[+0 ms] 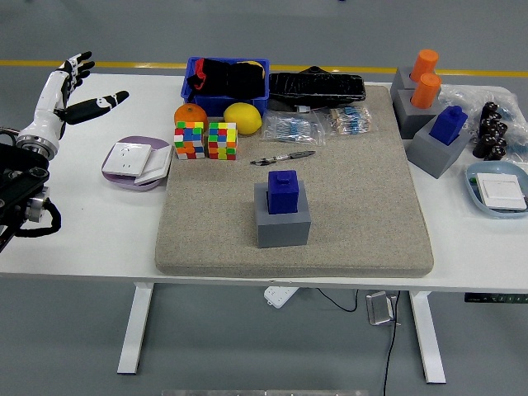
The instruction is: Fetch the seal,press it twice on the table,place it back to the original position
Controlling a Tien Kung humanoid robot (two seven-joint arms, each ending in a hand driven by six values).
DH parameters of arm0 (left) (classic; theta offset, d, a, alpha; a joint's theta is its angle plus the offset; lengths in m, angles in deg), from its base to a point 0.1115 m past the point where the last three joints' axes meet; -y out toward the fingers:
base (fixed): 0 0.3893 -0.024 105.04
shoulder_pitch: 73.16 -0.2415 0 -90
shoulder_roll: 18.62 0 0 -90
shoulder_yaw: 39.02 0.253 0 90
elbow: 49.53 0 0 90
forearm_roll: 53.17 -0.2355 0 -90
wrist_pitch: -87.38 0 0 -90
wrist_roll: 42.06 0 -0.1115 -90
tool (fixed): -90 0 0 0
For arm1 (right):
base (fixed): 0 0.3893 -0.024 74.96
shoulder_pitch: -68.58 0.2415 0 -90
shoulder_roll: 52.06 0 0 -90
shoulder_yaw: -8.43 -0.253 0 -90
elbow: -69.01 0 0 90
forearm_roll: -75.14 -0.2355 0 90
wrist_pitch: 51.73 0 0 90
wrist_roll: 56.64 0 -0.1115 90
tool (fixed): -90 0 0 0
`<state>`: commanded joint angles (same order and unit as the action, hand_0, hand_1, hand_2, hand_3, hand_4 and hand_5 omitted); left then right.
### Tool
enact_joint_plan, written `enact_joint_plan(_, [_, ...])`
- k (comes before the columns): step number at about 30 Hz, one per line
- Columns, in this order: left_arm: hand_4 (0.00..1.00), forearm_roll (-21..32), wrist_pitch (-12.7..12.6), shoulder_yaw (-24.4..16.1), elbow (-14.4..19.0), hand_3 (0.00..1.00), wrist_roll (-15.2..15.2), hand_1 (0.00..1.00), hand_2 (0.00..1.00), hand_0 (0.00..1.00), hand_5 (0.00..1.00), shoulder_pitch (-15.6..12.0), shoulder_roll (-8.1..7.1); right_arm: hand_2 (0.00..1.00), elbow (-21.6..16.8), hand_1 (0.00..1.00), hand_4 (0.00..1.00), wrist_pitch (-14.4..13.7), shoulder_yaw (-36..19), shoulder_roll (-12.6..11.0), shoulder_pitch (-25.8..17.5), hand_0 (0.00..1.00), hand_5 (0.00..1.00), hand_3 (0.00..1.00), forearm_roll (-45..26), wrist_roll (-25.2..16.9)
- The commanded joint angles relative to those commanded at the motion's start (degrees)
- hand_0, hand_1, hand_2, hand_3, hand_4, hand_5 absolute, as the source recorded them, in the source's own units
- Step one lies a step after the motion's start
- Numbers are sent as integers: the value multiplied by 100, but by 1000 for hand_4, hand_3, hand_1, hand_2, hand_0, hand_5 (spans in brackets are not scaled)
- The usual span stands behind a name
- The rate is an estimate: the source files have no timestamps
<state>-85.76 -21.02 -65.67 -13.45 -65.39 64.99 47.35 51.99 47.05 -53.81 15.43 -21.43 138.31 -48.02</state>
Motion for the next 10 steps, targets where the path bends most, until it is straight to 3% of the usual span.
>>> enact_joint_plan(10, [964,-4,3,27,4,931,2,927,907,933,242,-4,-8,743,1,756,745,-1,43,-19,-10,826,336,679,-12,-3])
